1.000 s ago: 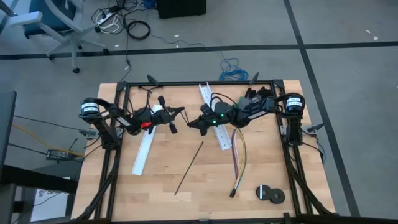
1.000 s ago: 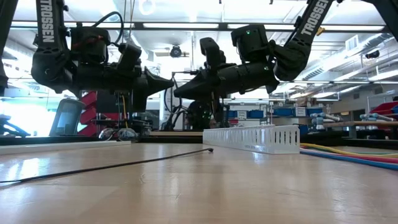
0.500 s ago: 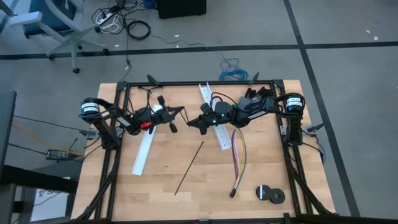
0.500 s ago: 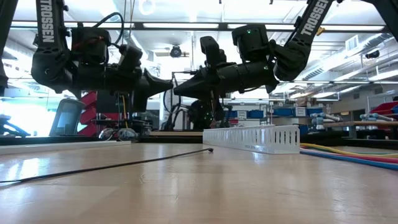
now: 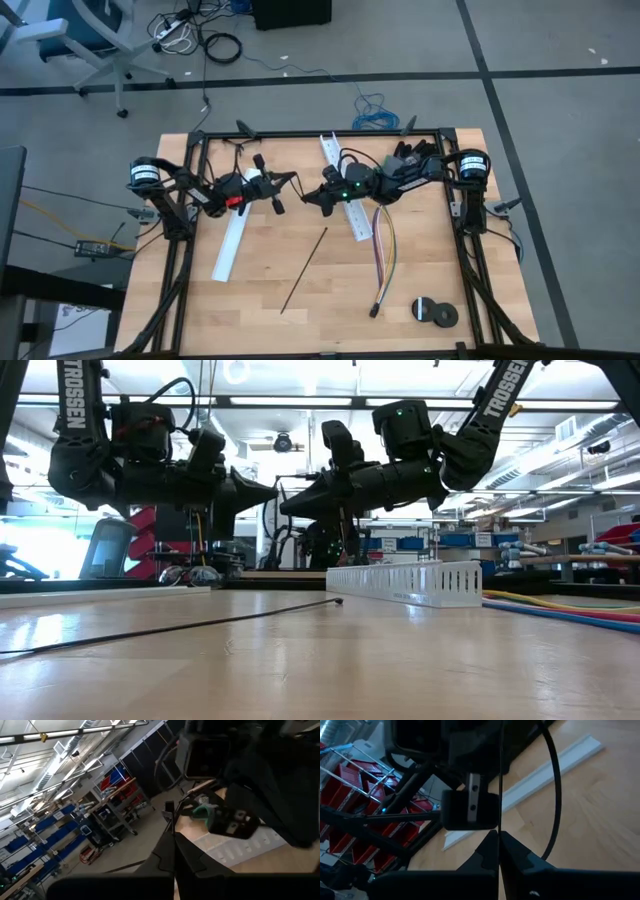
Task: Ziptie cables
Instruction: Prepare the black zip tie
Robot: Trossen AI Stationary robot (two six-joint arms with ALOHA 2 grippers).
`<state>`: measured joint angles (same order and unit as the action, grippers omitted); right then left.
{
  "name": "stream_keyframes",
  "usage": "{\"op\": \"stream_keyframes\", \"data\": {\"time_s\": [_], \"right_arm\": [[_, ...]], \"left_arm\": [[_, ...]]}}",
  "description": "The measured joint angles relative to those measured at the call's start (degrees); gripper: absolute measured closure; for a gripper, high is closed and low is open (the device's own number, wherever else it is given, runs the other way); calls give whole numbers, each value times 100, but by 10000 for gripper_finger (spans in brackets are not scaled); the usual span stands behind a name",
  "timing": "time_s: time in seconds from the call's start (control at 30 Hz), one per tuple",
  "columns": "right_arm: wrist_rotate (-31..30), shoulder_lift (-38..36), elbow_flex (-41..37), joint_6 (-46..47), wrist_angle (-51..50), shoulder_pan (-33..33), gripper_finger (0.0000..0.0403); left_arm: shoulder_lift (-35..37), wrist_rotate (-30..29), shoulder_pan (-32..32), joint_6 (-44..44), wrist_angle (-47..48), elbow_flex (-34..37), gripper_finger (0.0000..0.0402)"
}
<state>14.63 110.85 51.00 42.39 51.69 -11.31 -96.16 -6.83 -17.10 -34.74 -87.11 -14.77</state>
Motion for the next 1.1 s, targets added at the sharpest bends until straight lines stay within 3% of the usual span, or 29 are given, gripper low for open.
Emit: {"op": "stream_keyframes", "data": {"time_s": [0.23, 1.1], "right_arm": [[71, 0, 0, -105, 3, -7, 403], [310, -1, 0, -155, 8, -52, 403]], "left_arm": [[0, -61, 0, -20, -273, 276, 401], [2, 394, 2, 49, -11, -3, 401]]}}
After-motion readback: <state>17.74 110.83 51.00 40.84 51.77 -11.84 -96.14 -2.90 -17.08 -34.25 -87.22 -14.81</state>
